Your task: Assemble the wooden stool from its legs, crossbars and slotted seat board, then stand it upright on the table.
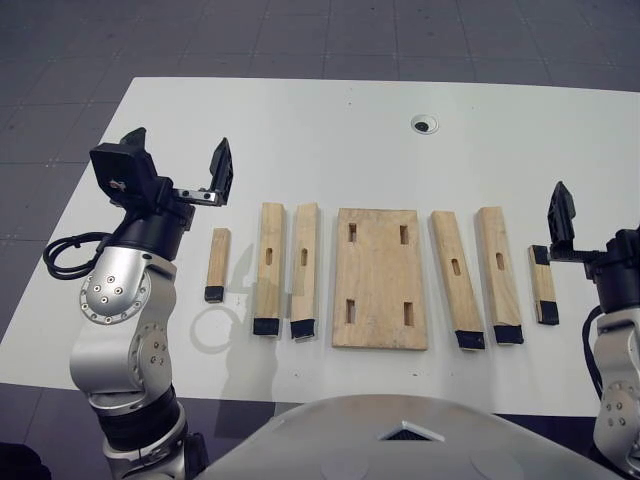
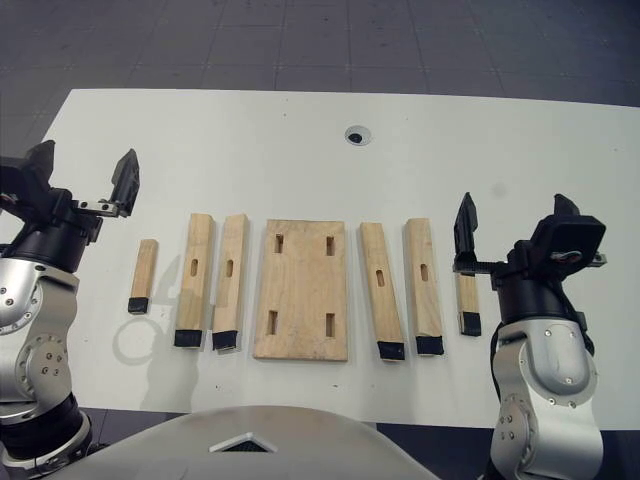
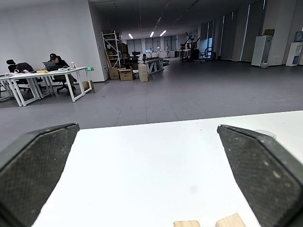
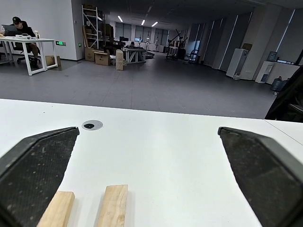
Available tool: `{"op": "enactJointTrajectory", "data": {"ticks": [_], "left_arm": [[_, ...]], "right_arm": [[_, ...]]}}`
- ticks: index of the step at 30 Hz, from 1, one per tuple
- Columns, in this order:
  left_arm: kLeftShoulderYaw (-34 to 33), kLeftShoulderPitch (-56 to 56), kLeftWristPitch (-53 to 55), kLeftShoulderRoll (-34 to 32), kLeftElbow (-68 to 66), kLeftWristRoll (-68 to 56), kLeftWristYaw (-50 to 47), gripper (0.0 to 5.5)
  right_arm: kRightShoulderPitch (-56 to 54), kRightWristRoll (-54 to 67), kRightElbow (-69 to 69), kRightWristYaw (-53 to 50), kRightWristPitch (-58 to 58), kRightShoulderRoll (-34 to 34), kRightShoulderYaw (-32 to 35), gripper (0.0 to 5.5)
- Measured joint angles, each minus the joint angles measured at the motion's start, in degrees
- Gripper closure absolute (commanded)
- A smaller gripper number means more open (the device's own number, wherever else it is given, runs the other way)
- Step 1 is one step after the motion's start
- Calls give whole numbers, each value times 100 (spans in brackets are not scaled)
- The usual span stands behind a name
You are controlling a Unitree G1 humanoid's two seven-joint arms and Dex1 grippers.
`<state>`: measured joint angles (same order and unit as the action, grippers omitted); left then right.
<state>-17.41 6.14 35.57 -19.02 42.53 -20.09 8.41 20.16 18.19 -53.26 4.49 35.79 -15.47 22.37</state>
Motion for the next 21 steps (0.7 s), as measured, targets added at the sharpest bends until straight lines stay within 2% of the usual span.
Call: {"op": "enactJointTrajectory", "data": {"ticks": [6,11,21], "left_arm": [[1,-8,0,-1,-1,2,1,3],[-48,71,0,0,52,7,1,3],[-155,206,58,14,379,-145,-25,3]], "right_arm": [[203,-14,-16,59,3,-36,0,0],[533,-114,-28,325,98,-364,60,0],[920,-634,486,420,1021,-742,-175,0]]}}
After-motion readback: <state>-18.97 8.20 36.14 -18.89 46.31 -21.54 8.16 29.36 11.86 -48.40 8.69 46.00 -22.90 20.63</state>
